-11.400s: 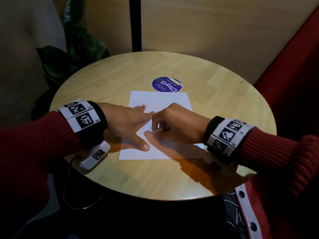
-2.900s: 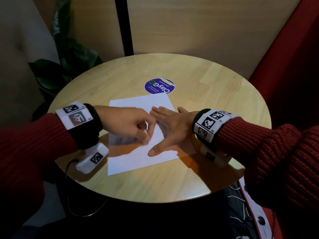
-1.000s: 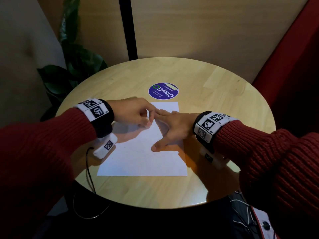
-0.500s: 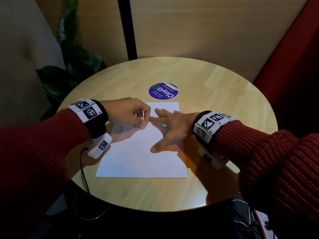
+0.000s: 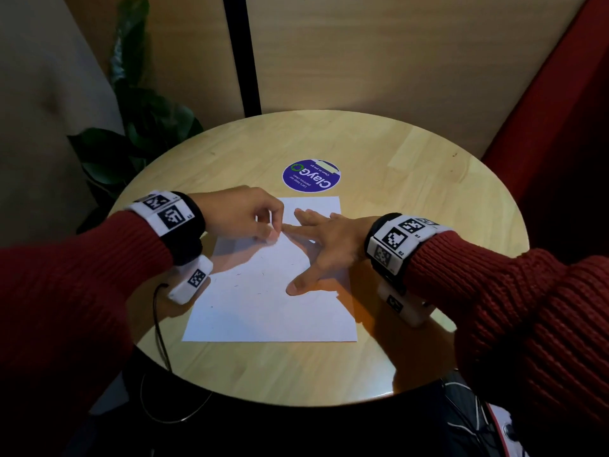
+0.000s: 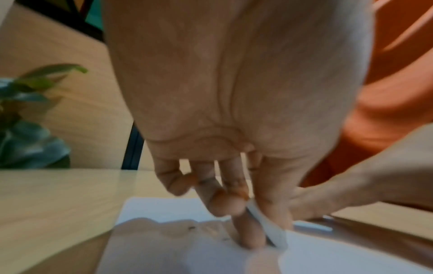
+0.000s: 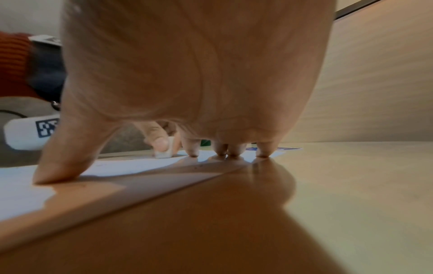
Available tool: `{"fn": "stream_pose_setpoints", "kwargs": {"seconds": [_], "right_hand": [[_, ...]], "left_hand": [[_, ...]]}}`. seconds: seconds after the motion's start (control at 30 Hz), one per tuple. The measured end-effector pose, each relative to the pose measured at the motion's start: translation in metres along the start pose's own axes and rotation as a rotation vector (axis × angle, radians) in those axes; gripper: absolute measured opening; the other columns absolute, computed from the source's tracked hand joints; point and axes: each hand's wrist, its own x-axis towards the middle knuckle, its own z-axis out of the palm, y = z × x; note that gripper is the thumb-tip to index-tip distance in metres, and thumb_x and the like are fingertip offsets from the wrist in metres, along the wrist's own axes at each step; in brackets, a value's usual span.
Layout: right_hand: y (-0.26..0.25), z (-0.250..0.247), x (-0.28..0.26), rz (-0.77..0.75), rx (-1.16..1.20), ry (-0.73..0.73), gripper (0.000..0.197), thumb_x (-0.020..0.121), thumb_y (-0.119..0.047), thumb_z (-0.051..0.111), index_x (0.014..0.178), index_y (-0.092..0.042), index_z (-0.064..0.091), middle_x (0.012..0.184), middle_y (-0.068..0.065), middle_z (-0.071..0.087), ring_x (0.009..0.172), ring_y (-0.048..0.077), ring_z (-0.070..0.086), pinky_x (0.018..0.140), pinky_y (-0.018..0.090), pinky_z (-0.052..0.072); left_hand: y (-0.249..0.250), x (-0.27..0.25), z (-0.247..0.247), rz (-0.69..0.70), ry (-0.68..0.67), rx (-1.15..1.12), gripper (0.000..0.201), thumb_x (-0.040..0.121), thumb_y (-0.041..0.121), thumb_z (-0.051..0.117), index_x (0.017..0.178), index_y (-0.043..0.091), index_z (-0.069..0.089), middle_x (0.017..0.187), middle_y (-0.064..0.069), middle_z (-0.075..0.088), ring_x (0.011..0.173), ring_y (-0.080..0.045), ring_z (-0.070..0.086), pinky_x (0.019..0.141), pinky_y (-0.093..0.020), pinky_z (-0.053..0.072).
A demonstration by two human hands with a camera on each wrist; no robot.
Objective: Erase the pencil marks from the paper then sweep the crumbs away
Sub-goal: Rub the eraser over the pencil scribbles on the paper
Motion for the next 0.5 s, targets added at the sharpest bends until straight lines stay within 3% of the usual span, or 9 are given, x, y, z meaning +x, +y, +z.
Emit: {"fn": "stream_pose_setpoints", "kwargs": {"seconds": [0.03,0.13,0.2,0.23,0.3,0.37,0.4,0.47,0.5], "right_hand": [[0.001,0.000,0.000,-0.007,-0.002,0.001,0.127,0.064,-0.092,0.067,0.159,-0.056,-0.008,0.172,-0.007,-0.022,0.158,0.018,-0.022,0.128,0.054,-0.005],[-0.001,0.000,-0.003,-0.037,0.008,0.018,0.123,0.066,-0.089,0.069,0.161,-0.053,-0.001,0.173,-0.006,-0.020,0.159,0.019,-0.020,0.129,0.054,-0.005],[0.000,-0.002,-0.004,-0.044,0.039,0.023,0.119,0.069,-0.085,0.072,0.163,-0.043,0.013,0.174,-0.008,-0.015,0.160,0.020,-0.011,0.129,0.054,0.001],[0.005,-0.004,-0.004,-0.046,0.066,0.036,0.113,0.067,-0.084,0.073,0.159,-0.036,0.028,0.174,-0.009,-0.008,0.161,0.021,0.000,0.129,0.055,0.011],[0.016,-0.006,-0.004,-0.030,0.084,0.084,0.094,0.060,-0.087,0.071,0.124,-0.022,0.053,0.169,-0.008,0.013,0.153,0.020,0.026,0.120,0.052,0.033],[0.027,-0.005,-0.005,0.004,0.027,0.138,0.093,0.056,-0.094,0.064,0.112,-0.021,0.052,0.158,-0.003,0.026,0.150,0.019,0.027,0.119,0.050,0.034],[0.031,-0.005,-0.006,0.023,-0.024,0.138,0.104,0.057,-0.097,0.061,0.127,-0.020,0.050,0.161,-0.001,0.025,0.154,0.017,0.019,0.123,0.050,0.027],[0.031,-0.002,-0.009,0.063,-0.087,0.075,0.137,0.064,-0.098,0.057,0.165,-0.017,0.012,0.175,-0.002,-0.003,0.160,0.013,-0.006,0.130,0.050,0.005],[0.030,-0.001,-0.010,0.075,-0.084,0.050,0.143,0.065,-0.098,0.056,0.166,-0.019,-0.007,0.174,-0.003,-0.015,0.159,0.012,-0.015,0.130,0.050,-0.002]], "left_hand": [[0.001,0.001,0.002,-0.010,0.035,0.001,0.008,0.097,0.021,0.075,0.090,0.026,0.074,0.082,0.004,0.080,0.076,-0.011,0.071,0.081,-0.036,0.056],[0.017,-0.001,0.014,0.033,-0.173,-0.124,0.005,0.097,0.014,0.076,0.096,0.011,0.072,0.084,-0.011,0.080,0.073,-0.017,0.070,0.077,-0.033,0.057],[0.020,-0.002,0.016,0.048,-0.206,-0.137,0.007,0.098,0.012,0.076,0.097,0.006,0.072,0.083,-0.013,0.079,0.070,-0.016,0.069,0.075,-0.029,0.055],[0.017,-0.002,0.013,0.046,-0.181,-0.111,0.007,0.098,0.013,0.075,0.096,0.008,0.072,0.081,-0.010,0.079,0.071,-0.015,0.069,0.077,-0.031,0.055],[0.008,-0.003,0.007,0.021,-0.138,-0.070,0.007,0.098,0.015,0.075,0.093,0.012,0.072,0.078,-0.004,0.079,0.073,-0.016,0.071,0.083,-0.037,0.057],[0.002,-0.003,0.004,-0.001,-0.115,-0.054,0.007,0.098,0.015,0.076,0.092,0.014,0.072,0.079,-0.002,0.080,0.075,-0.020,0.073,0.084,-0.037,0.057],[0.004,-0.002,0.004,0.006,-0.093,-0.067,0.006,0.098,0.014,0.075,0.093,0.014,0.072,0.080,-0.003,0.081,0.077,-0.025,0.073,0.083,-0.037,0.058],[0.014,0.007,0.006,0.045,-0.029,-0.122,0.005,0.098,0.012,0.075,0.096,0.012,0.070,0.084,-0.007,0.081,0.084,-0.035,0.074,0.081,-0.037,0.058],[0.018,0.014,0.007,0.059,0.002,-0.134,0.006,0.098,0.013,0.075,0.097,0.012,0.070,0.084,-0.008,0.081,0.085,-0.035,0.074,0.080,-0.038,0.058]]}}
